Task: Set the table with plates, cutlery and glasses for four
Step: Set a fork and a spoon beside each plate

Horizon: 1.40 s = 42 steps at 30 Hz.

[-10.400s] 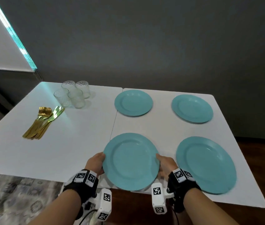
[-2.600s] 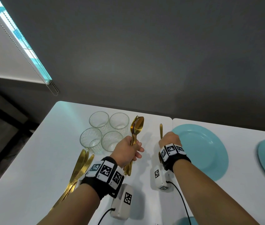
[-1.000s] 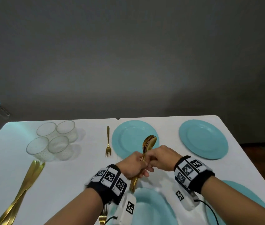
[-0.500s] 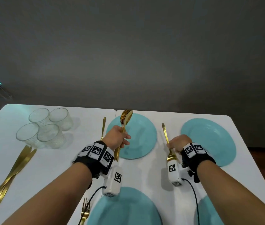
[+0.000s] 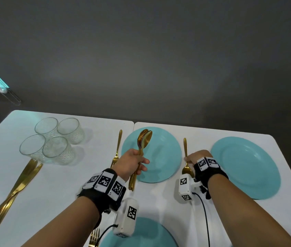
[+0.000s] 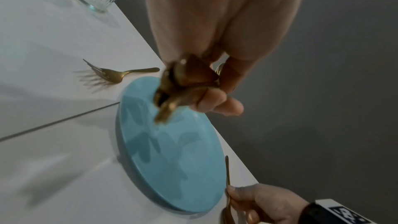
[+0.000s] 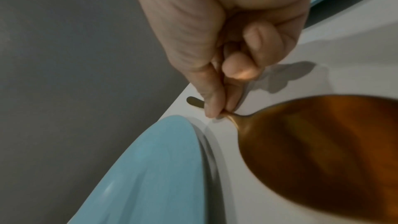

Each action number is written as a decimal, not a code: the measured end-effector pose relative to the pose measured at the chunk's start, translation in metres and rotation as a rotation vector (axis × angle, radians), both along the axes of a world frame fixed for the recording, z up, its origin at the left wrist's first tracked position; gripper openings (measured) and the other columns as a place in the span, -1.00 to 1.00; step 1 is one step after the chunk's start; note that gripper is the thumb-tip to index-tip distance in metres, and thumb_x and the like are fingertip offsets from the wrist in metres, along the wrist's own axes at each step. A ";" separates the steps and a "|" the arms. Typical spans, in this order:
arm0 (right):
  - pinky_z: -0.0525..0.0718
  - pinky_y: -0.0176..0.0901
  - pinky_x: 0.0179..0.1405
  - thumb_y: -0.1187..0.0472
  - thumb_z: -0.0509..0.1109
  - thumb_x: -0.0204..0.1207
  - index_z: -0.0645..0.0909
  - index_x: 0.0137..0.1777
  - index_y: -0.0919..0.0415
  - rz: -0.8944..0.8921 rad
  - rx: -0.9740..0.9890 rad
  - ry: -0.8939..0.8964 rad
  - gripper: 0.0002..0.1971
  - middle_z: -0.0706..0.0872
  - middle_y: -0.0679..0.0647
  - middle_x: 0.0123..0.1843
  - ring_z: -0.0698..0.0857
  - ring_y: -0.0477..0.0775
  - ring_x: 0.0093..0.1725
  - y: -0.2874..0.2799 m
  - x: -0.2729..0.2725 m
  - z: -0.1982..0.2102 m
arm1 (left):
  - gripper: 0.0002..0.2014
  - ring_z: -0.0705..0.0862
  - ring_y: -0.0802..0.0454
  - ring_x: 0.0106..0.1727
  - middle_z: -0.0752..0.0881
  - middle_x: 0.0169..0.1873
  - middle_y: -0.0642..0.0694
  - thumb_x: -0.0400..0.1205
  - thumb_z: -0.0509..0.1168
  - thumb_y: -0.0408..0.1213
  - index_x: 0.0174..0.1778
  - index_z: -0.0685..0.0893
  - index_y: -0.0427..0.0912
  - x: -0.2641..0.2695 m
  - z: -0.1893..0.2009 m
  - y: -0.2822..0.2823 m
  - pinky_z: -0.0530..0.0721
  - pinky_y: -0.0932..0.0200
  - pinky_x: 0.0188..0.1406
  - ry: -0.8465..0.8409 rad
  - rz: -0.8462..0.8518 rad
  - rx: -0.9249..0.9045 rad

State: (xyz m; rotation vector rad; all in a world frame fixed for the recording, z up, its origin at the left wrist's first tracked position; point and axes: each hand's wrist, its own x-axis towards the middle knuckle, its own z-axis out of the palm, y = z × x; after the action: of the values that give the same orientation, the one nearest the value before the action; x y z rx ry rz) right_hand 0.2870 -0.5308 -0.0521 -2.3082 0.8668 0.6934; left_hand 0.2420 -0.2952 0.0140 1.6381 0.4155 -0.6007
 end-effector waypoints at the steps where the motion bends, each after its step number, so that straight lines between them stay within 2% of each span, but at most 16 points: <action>1: 0.57 -0.21 -0.14 0.00 0.47 0.45 0.57 -0.42 0.14 0.002 -0.007 0.001 -0.69 0.77 0.13 -0.05 0.73 0.16 -0.02 0.001 0.003 0.000 | -0.91 0.58 0.08 -0.50 0.69 -0.23 -0.14 0.68 0.07 -0.45 -0.05 0.44 -0.21 0.001 0.000 0.000 0.47 0.27 -0.54 0.004 0.004 -0.007; 4: 0.46 -0.22 -0.42 -0.02 0.51 0.39 0.65 -0.28 0.21 0.027 -0.033 0.032 -0.71 0.74 0.12 -0.17 0.68 0.13 -0.20 0.003 0.010 -0.002 | -0.92 0.60 0.09 -0.51 0.71 -0.21 -0.16 0.67 0.09 -0.45 0.05 0.42 -0.26 0.004 -0.001 -0.001 0.49 0.28 -0.56 0.012 0.011 -0.017; 8: 0.38 -0.20 -0.53 -0.12 0.48 0.39 0.67 -0.19 0.20 0.071 -0.078 0.064 -0.66 0.77 0.10 -0.14 0.71 0.12 -0.16 0.006 0.016 -0.003 | -0.84 0.64 0.11 -0.51 0.75 -0.27 -0.12 0.65 0.17 -0.45 0.13 0.44 -0.33 0.006 -0.004 -0.001 0.53 0.31 -0.59 0.023 0.013 -0.022; 10: 0.43 -0.21 -0.50 -0.15 0.45 0.40 0.66 -0.20 0.19 0.104 -0.099 0.075 -0.64 0.81 0.08 -0.07 0.76 0.09 -0.07 0.006 0.017 -0.004 | -0.80 0.64 0.12 -0.51 0.75 -0.31 -0.10 0.63 0.21 -0.45 0.16 0.48 -0.36 0.006 -0.003 -0.001 0.54 0.31 -0.57 0.029 0.017 -0.028; 13: 0.53 -0.21 -0.29 -0.11 0.38 0.49 0.63 -0.18 0.21 0.109 -0.132 0.018 -0.66 0.76 0.09 -0.09 0.73 0.10 -0.04 0.009 0.008 0.011 | -0.95 0.60 0.09 -0.47 0.72 -0.33 -0.13 0.61 0.27 -0.45 -0.10 0.53 -0.25 0.004 0.001 -0.003 0.53 0.29 -0.50 0.044 -0.012 -0.043; 15: 0.55 -0.22 -0.12 0.02 0.32 0.55 0.70 -0.11 0.21 0.118 -0.137 -0.130 -0.74 0.76 0.09 -0.05 0.72 0.11 0.02 0.011 0.005 0.022 | -0.88 0.56 0.07 -0.48 0.64 -0.46 -0.12 0.57 0.33 -0.45 -0.24 0.54 -0.21 0.003 0.003 -0.004 0.50 0.28 -0.50 0.053 -0.023 -0.060; 18: 0.49 -0.36 0.03 0.23 0.43 0.49 0.78 0.03 0.18 0.144 0.065 -0.470 -0.84 0.80 0.06 0.02 0.70 0.01 0.00 0.023 -0.006 0.041 | -0.89 0.53 0.07 -0.52 0.65 -0.50 -0.12 0.60 0.30 -0.46 -0.23 0.56 -0.24 0.000 0.006 -0.009 0.49 0.30 -0.52 0.069 -0.042 -0.062; 21: 0.49 -0.44 0.02 0.23 0.49 0.45 0.79 0.04 0.12 0.446 0.165 -0.593 -0.83 0.81 -0.04 0.02 0.62 -0.29 -0.21 0.044 -0.021 0.064 | -0.93 0.61 0.18 -0.59 0.75 -0.48 -0.04 0.62 0.26 -0.48 -0.14 0.54 -0.26 -0.005 0.009 -0.017 0.51 0.37 -0.60 0.052 -0.076 -0.092; 22: 0.53 -0.39 0.04 0.21 0.49 0.46 0.79 0.04 0.09 0.568 0.158 -0.578 -0.83 0.80 -0.08 0.03 0.61 -0.31 -0.21 0.050 -0.024 0.067 | -0.94 0.63 0.19 -0.58 0.77 -0.38 -0.07 0.63 0.26 -0.48 -0.12 0.55 -0.26 -0.006 0.010 -0.019 0.52 0.37 -0.59 0.045 -0.095 -0.100; 25: 0.65 -0.13 0.21 0.16 0.42 0.50 0.79 0.07 0.02 0.809 0.098 -0.542 -0.80 0.80 -0.07 0.11 0.71 -0.07 0.06 0.057 -0.034 0.074 | -0.89 0.63 0.21 -0.56 0.74 -0.25 -0.15 0.65 0.22 -0.46 -0.17 0.58 -0.25 -0.011 0.016 -0.025 0.53 0.38 -0.57 0.024 -0.159 -0.104; 27: 0.62 -0.13 0.24 0.12 0.35 0.55 0.76 0.15 -0.01 0.916 0.009 -0.523 -0.76 0.78 -0.08 0.17 0.68 -0.02 0.18 0.054 -0.039 0.076 | -0.88 0.63 0.18 -0.52 0.73 -0.20 -0.19 0.66 0.22 -0.44 -0.19 0.59 -0.24 -0.014 0.018 -0.027 0.54 0.39 -0.56 0.016 -0.205 -0.099; 29: 0.61 -0.14 0.21 0.10 0.31 0.58 0.73 0.20 -0.03 0.989 -0.036 -0.512 -0.74 0.76 -0.07 0.19 0.67 -0.01 0.20 0.050 -0.044 0.076 | -0.89 0.64 0.20 -0.52 0.73 -0.21 -0.17 0.66 0.24 -0.44 -0.19 0.57 -0.22 -0.018 0.018 -0.029 0.53 0.39 -0.57 0.021 -0.231 -0.091; 32: 0.72 0.00 -0.04 0.02 0.27 0.49 0.81 0.01 0.04 1.055 -0.038 -0.609 -0.71 0.79 0.05 -0.05 0.72 0.11 0.01 0.042 -0.055 0.074 | -0.88 0.65 0.25 -0.57 0.73 -0.28 -0.12 0.68 0.21 -0.44 -0.15 0.59 -0.25 -0.024 0.018 -0.035 0.52 0.37 -0.57 0.016 -0.316 -0.065; 33: 0.71 -0.03 -0.11 0.02 0.25 0.46 0.82 -0.04 0.07 1.082 -0.042 -0.634 -0.68 0.77 0.08 -0.10 0.72 0.14 -0.02 0.039 -0.057 0.071 | -0.86 0.65 0.26 -0.59 0.73 -0.32 -0.09 0.69 0.17 -0.42 -0.15 0.58 -0.24 -0.025 0.020 -0.038 0.52 0.38 -0.56 0.013 -0.346 -0.048; 37: 0.52 -0.15 -0.04 0.15 0.28 0.57 0.76 0.05 0.08 1.184 -0.130 -0.515 -0.77 0.69 0.02 0.09 0.59 0.02 0.18 0.025 -0.067 0.084 | -0.79 0.58 0.31 -0.68 0.71 -0.53 0.06 0.74 0.09 -0.37 -0.21 0.51 -0.17 -0.033 0.028 -0.054 0.52 0.44 -0.59 -0.006 -0.440 0.028; 42: 0.55 -0.15 -0.03 0.20 0.30 0.51 0.75 -0.01 -0.02 1.096 -0.095 -0.379 -0.80 0.74 -0.02 0.06 0.66 0.07 0.09 -0.001 -0.074 0.093 | -0.80 0.61 0.24 -0.55 0.74 -0.22 -0.11 0.74 0.09 -0.36 -0.17 0.54 -0.16 -0.034 0.027 -0.082 0.52 0.38 -0.54 0.015 -0.495 0.016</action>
State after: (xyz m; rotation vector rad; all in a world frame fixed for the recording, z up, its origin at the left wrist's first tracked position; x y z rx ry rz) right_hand 0.2134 -0.5319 0.0407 -2.7651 -0.6281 0.5711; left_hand 0.2077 -0.3773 0.0411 1.7612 0.0170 -0.9780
